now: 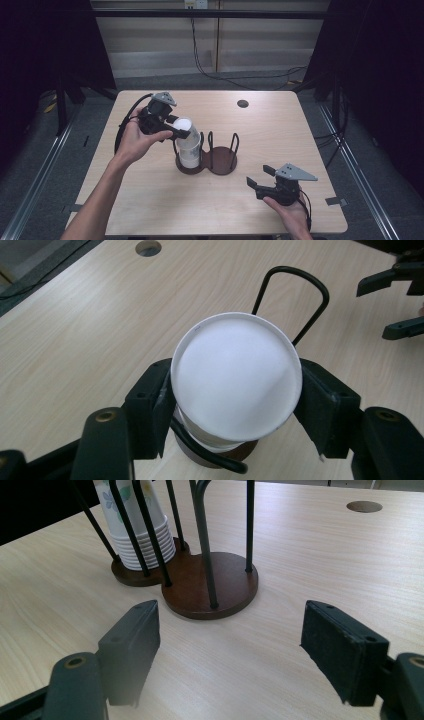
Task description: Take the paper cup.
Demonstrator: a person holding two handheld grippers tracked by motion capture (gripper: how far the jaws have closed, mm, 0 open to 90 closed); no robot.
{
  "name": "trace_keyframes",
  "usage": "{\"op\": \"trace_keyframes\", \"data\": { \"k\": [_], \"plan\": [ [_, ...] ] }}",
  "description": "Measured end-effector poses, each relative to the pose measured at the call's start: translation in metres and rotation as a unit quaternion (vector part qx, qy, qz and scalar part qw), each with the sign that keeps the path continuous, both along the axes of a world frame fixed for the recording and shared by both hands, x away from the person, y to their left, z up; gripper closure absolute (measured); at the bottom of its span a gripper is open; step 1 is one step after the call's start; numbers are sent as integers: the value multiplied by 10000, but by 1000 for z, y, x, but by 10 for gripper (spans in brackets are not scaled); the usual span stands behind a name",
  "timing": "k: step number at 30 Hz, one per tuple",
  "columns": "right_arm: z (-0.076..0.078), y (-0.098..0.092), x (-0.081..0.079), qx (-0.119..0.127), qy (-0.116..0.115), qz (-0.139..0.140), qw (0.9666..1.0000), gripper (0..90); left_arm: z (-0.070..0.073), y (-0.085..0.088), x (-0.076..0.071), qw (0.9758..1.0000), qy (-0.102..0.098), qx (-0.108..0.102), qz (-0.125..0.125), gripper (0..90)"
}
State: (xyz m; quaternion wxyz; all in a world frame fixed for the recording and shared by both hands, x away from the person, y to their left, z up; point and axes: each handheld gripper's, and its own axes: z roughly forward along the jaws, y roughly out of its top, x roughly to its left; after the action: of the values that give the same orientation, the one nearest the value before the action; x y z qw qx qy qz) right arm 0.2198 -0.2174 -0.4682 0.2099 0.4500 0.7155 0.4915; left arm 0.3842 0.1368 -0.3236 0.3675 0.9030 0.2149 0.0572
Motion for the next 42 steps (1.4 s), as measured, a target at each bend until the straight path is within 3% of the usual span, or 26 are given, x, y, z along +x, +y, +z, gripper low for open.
{"op": "trace_keyframes", "data": {
  "k": [4, 10, 16, 22, 26, 34, 42],
  "plan": [
    [0, 0, 0, 4, 1, 1, 10000, 233, 2, 2, -1, 9998, 42, -171, -23, 367],
    [0, 0, 0, 14, 3, -8, 10000, 233, 6, 5, -5, 9997, -86, -208, -10, 367],
    [0, 0, 0, 11, 5, -4, 10000, 233, 11, 11, -8, 9988, -243, -428, 2, 368],
    [0, 0, 0, 13, -5, -15, 10000, 233, 14, 16, -10, 9978, -257, -612, 28, 369],
    [0, -1, 0, 11, -10, -17, 10000, 233, 15, 19, -13, 9964, -230, -811, 18, 369],
    [0, -1, 0, 15, -15, -33, 10000, 233, 20, 21, -20, 9949, -393, -930, -85, 370],
    [1, -2, 0, 34, 3, -41, 10000, 233, 18, 27, -28, 9920, -349, -1204, -106, 370]
  ]
}}
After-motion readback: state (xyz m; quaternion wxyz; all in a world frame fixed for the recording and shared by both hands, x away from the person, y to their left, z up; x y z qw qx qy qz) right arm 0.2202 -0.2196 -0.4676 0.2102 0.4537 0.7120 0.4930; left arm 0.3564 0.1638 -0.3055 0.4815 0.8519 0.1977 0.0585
